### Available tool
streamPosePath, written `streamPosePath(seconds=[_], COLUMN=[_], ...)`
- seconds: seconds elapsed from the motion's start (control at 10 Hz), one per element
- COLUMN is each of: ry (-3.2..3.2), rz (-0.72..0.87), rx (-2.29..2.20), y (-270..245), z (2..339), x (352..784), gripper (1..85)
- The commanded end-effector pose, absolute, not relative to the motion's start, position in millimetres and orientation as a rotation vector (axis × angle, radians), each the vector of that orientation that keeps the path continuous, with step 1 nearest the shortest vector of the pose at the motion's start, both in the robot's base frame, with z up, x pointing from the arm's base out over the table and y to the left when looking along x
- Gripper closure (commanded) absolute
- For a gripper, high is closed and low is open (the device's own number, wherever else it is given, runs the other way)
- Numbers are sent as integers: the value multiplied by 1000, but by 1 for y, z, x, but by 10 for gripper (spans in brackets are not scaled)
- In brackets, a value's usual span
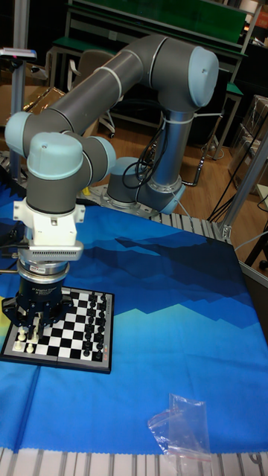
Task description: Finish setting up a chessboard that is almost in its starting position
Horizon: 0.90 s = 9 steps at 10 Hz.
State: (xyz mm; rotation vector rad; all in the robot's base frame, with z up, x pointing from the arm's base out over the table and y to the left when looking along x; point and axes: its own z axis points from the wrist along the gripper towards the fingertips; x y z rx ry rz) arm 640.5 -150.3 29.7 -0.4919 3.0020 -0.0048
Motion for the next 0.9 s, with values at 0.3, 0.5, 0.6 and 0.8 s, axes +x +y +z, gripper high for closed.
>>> streamPosePath(seconds=[0.3,0.5,0.6,0.8], ry=[2993,2997,3001,3022], rz=[-5,-11,-14,-47], rx=[-466,-463,-459,-445], y=[-147,-147,-148,-147], z=[41,47,51,70], x=[642,639,636,625], gripper=[620,620,620,623])
